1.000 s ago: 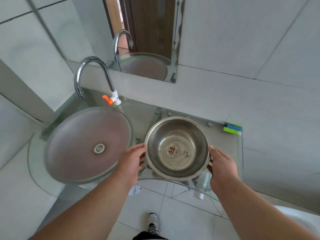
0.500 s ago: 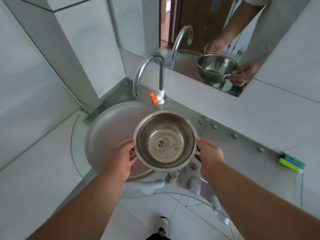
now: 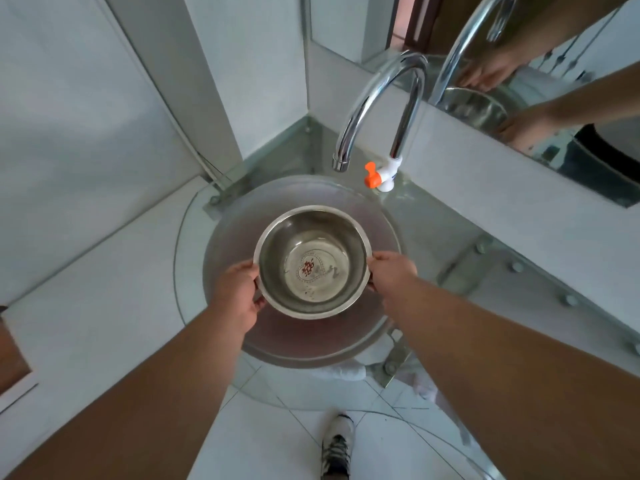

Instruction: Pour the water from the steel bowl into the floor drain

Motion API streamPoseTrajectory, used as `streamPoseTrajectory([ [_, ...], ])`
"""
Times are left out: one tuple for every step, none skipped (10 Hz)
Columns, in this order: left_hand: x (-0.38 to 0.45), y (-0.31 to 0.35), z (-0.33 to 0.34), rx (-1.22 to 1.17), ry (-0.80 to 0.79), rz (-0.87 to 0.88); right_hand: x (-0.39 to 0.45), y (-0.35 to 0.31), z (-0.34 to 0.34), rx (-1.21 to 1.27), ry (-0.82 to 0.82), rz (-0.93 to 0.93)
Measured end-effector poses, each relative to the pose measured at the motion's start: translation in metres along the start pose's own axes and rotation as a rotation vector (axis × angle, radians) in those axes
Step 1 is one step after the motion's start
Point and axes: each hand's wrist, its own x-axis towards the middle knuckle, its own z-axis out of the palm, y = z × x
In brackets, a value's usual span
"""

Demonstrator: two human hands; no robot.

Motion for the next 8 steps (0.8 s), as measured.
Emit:
streamPoseTrajectory([
  [0.017,-0.003,-0.002,0.005,0.028,-0.011,0.007,0.002,0.01,-0.011,-0.014,0.036],
  [0.025,-0.004,0.0,0.023,0.049,-0.01,0.011,0.007,0.018,-0.009,-0.028,0.079],
  [0.035,-0.009,-0.002,0.043,0.081,-0.012,0.016,0.011,0.024,-0.014,-0.038,0.121],
  [0.04,-0.013,-0.003,0.039,0.104,-0.03,0.02,0.012,0.03,-0.043,-0.062,0.174],
  [0.046,-0.017,-0.003,0.034,0.105,-0.017,0.024,0.015,0.033,-0.066,-0.095,0.203],
  [0.047,-0.016,-0.002,0.051,0.097,0.005,0.026,0.014,0.033,-0.066,-0.115,0.18],
  [0.049,-0.015,-0.002,0.058,0.102,0.012,0.026,0.013,0.034,-0.022,-0.114,0.175],
  [0.04,-0.01,0.0,0.146,0.179,0.091,0.017,0.007,0.033,-0.087,-0.062,0.103],
])
